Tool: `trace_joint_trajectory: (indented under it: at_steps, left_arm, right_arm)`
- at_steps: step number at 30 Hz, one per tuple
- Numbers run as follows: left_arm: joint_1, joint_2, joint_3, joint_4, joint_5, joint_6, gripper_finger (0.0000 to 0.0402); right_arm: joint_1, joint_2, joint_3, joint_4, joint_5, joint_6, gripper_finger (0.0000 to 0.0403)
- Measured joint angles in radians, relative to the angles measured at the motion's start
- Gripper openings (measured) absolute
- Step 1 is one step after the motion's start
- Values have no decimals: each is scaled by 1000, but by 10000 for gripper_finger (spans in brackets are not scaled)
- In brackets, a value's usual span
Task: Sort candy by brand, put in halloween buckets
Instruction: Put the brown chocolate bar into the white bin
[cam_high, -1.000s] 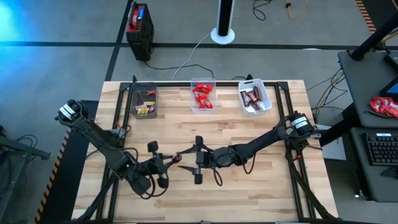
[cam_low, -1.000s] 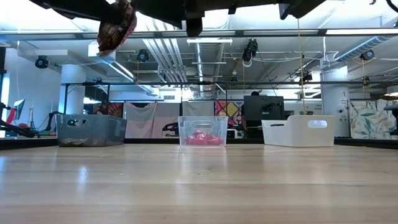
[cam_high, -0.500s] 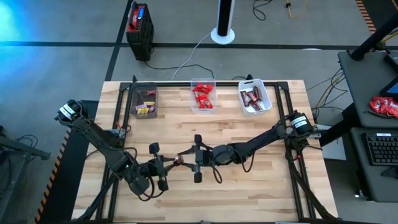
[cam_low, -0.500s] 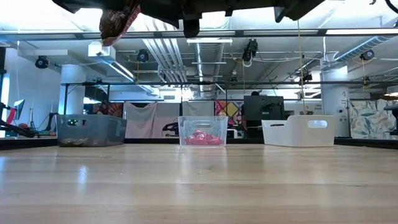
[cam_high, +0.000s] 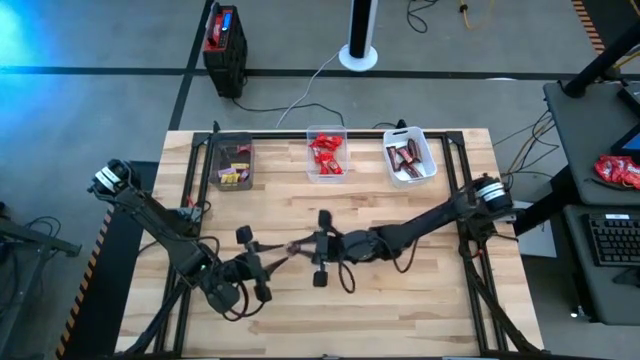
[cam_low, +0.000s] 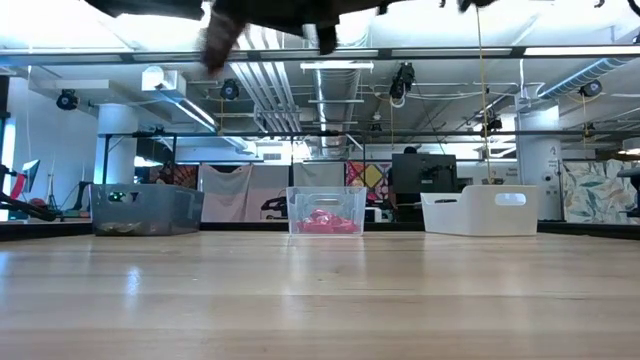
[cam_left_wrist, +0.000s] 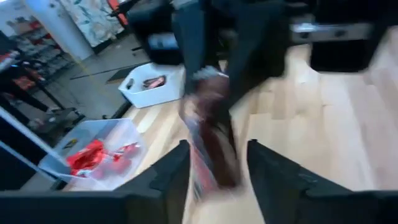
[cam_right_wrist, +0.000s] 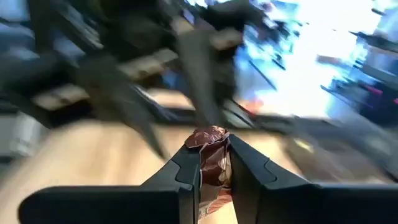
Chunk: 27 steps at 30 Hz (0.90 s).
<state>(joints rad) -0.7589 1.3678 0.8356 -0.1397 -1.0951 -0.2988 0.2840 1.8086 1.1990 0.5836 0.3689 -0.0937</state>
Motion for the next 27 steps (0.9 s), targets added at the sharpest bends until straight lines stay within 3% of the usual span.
trace_joint_trajectory:
  at_steps: [3,6,8,10,13,16,25,27]
  left_arm:
    - [0,-11,0,-37,-32,1,169]
    - [0,-17,0,-57,-81,0,188]
    - [3,-17,0,-55,-111,0,193]
    - [8,-17,0,-56,-129,0,194]
    - [14,-15,0,-59,-128,-1,191]
    - [20,-15,0,-54,-127,-1,190]
    - [34,-15,0,-60,-119,70,190]
    - [34,-14,0,-48,-72,37,190]
  right_arm:
    - [-16,-94,23,-298,196,1,50]
    - [-51,-177,58,-658,541,76,51]
    - [-88,-226,63,-914,789,207,52]
    - [-144,-277,64,-1177,912,435,52]
    - [-261,-346,50,-1473,824,841,52]
    - [-380,-369,18,-1595,702,1056,53]
    - [-676,-349,-4,-1547,602,932,54]
    - [-743,-349,-4,-1519,516,875,54]
